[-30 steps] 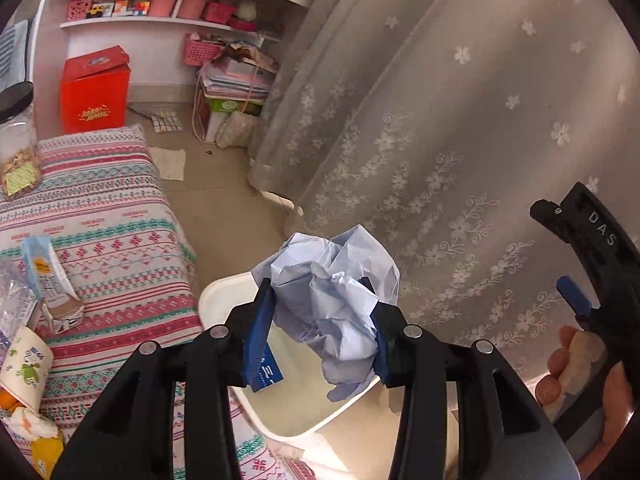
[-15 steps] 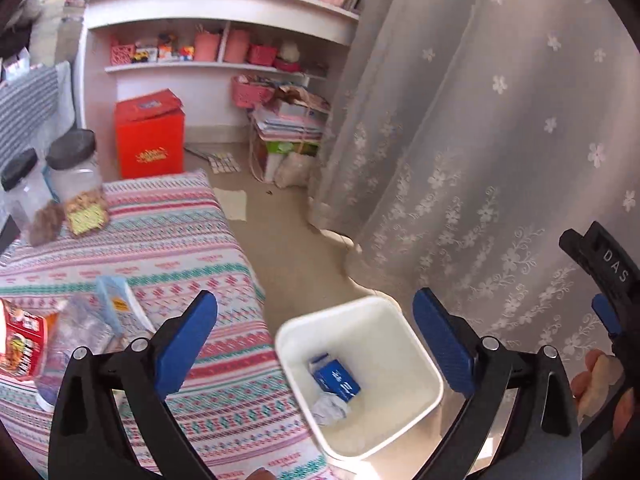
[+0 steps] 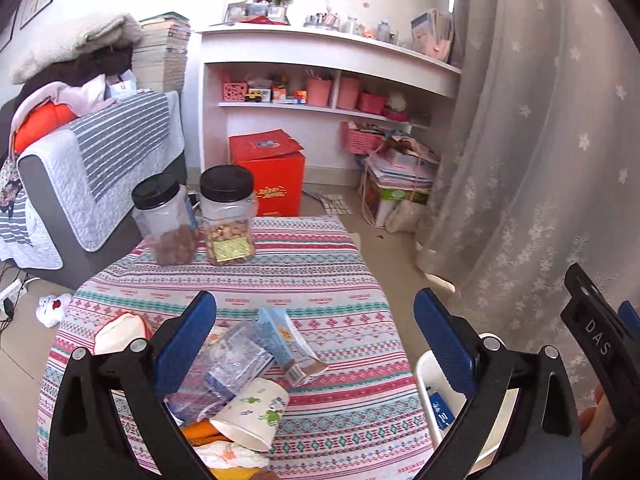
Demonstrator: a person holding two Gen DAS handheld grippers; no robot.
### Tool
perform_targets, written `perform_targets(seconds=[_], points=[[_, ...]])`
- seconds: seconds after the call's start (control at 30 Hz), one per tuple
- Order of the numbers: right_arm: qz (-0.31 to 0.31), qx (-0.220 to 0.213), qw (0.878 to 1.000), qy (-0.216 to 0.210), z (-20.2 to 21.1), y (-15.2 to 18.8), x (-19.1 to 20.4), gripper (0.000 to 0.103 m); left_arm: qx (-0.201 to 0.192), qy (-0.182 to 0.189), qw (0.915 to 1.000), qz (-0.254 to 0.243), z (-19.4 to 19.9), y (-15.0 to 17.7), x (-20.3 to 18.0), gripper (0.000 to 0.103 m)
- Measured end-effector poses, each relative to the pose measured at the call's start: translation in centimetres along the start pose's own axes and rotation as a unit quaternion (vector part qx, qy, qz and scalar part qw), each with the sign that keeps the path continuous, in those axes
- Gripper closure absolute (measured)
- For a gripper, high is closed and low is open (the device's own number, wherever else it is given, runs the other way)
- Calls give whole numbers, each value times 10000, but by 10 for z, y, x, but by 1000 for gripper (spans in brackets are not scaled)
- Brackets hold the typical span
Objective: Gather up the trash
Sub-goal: 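Return both tools to the table and grasp the red noodle cup with the left tool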
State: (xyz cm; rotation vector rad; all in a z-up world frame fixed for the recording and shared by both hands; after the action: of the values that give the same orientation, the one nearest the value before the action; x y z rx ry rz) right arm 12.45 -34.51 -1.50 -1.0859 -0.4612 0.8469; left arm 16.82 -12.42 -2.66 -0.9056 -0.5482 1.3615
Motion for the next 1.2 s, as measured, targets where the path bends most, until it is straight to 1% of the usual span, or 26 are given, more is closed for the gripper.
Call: perform_targets(seconds=[0.1,0.23,0.3,0.4,0.47,0.57,0.63,0.7,0.8,0.83,0.9,0.97,1.03,1.13,1.2], points=[[272,-36,9995,-176,10,7,27,7,41,-232,9997,107,2,3,27,7],[569,-80,9974,-433,23,15,59,7,157,-648,9976,191,1,7,66,7],[700,-106,9961,-530,29,18,74,7,310,-906,9954,80,-2,9,83,7],[783,-22,9946,-677,32,24,93,7,529,-1261,9906,-51,-7,16,115,7],[790,80,9937,-788,32,27,105,7,765,-1369,9876,3,-14,22,140,7],[785,219,9920,-966,33,32,120,7,1281,-1305,9831,-53,-31,34,172,7],[807,266,9910,-1031,33,34,129,7,1719,-1211,9774,-222,-44,46,189,7],[855,303,9901,-1072,34,38,138,7,2133,-1071,9707,-266,-55,60,205,7],[928,388,9889,-1094,32,43,147,7,2461,-942,9645,-150,-66,75,223,7],[933,417,9887,-1096,31,45,149,7,2501,-873,9642,-78,-68,78,227,7],[926,488,9883,-1106,29,47,152,7,2540,-600,9653,93,-71,80,228,7],[931,537,9879,-1117,27,49,155,7,2540,-377,9664,110,-74,80,224,7],[955,562,9876,-1115,26,51,158,7,2525,-308,9671,-57,-77,77,218,7],[1025,578,9868,-1113,24,54,162,7,2556,-307,9657,-346,-84,76,214,7],[1046,590,9866,-1108,24,55,163,7,2585,-244,9643,-519,-88,76,211,7]])
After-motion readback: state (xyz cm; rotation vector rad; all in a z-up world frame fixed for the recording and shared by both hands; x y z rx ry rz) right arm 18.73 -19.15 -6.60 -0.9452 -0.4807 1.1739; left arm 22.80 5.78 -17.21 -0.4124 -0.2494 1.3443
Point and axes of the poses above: each gripper's, at about its wrist camera, not at the fingertips, and z roughly against the way its jaws point, x to its left, y to its underside, the point moved 8 cm from there along -z, roughly the way its jaws point, and after that the axes turned 4 degrees about y, right-handed, at the moved point
